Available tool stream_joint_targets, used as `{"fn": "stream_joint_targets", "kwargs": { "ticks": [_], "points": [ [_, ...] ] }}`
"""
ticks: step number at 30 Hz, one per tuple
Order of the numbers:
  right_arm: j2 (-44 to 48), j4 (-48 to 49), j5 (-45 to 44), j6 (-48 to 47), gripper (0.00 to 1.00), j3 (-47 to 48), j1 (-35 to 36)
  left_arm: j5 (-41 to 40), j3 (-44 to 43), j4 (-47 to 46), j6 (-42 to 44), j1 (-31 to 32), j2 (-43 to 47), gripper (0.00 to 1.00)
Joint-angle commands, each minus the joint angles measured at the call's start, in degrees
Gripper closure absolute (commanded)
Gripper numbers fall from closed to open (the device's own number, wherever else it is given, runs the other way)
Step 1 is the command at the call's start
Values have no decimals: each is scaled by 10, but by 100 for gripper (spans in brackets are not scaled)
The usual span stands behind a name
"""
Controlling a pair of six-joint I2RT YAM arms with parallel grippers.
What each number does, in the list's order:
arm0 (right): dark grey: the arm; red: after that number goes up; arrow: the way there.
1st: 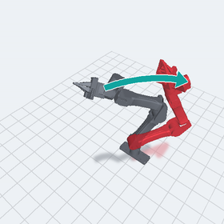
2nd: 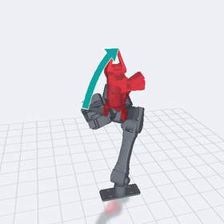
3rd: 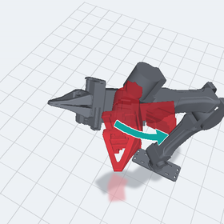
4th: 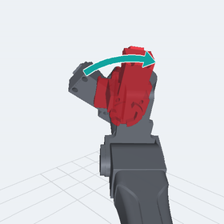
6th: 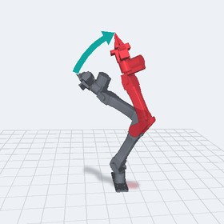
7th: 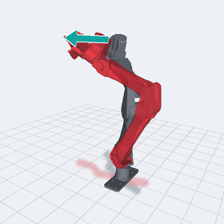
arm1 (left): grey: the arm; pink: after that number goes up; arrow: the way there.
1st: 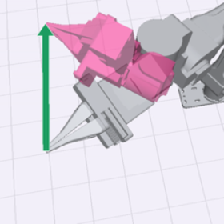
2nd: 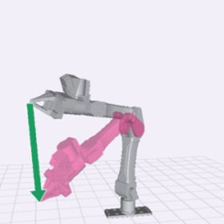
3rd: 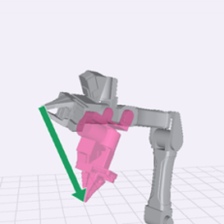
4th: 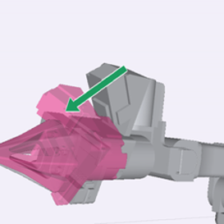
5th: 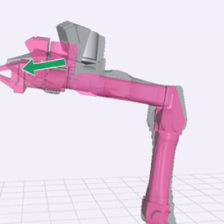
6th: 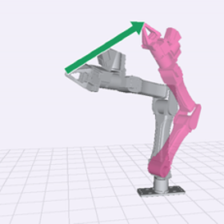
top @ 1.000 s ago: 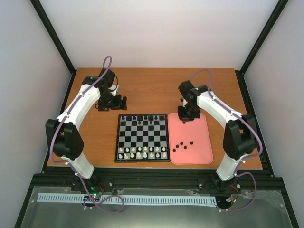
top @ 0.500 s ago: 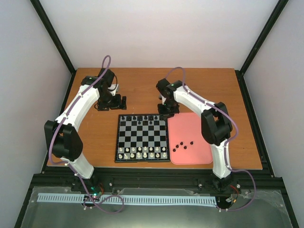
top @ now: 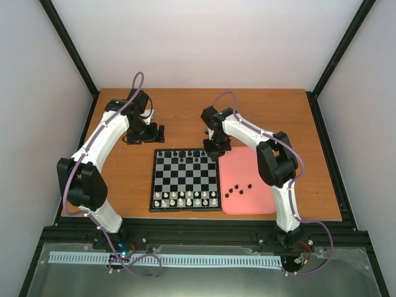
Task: Set up the chess pieces on the board
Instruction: Place the chess piece on the chessboard.
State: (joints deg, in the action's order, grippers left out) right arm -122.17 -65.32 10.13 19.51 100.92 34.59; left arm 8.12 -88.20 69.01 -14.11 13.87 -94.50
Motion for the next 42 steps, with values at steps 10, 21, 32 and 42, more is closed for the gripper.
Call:
{"fn": "stream_joint_targets", "kwargs": {
  "ticks": [10, 21, 32, 42],
  "points": [
    [-42, 16, 2, 0, 92, 33, 8, 4, -1, -3, 4, -3, 11, 0],
    [-54, 8, 2, -6, 90, 41, 9, 6, 2, -4, 5, -3, 10, 0],
    [-51, 7, 2, -10, 75, 34, 11, 7, 3, -5, 4, -4, 9, 0],
    [5, -18, -10, -15, 55, 34, 14, 7, 1, -3, 6, -4, 9, 0]
  ]
}}
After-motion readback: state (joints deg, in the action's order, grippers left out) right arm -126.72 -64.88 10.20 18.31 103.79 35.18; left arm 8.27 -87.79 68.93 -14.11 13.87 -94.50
